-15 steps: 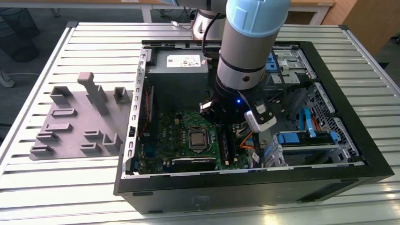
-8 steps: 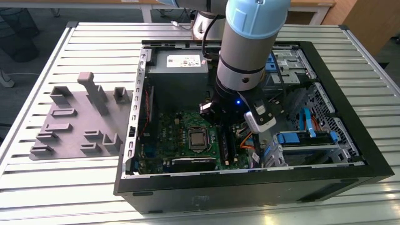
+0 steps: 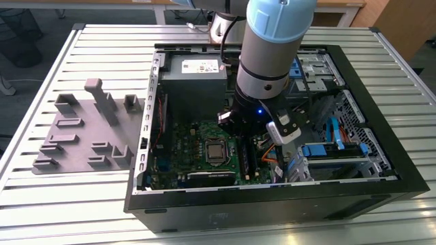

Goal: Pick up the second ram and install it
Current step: 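Insert the second ram into the second slot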

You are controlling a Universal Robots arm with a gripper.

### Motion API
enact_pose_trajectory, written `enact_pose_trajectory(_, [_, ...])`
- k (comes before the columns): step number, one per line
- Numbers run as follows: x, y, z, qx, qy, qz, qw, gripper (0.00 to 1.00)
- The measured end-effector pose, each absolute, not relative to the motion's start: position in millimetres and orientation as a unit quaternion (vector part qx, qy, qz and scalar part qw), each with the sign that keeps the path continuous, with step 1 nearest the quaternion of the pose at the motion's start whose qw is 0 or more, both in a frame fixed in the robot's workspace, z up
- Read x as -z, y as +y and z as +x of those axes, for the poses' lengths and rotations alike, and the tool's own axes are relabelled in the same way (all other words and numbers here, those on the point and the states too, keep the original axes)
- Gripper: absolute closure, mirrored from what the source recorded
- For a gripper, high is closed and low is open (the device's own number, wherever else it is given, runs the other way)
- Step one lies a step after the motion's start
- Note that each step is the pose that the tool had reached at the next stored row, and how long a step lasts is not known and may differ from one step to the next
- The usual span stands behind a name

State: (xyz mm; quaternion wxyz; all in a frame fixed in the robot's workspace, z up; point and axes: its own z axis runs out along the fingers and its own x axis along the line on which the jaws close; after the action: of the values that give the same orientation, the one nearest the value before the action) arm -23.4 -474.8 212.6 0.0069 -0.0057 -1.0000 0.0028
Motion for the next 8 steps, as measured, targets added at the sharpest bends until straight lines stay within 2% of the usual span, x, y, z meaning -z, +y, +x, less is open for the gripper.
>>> enact_pose_trajectory(8, [-212.6, -475.8, -22.4, -0.003, -1.000, -0.008, 0.008, 0.86])
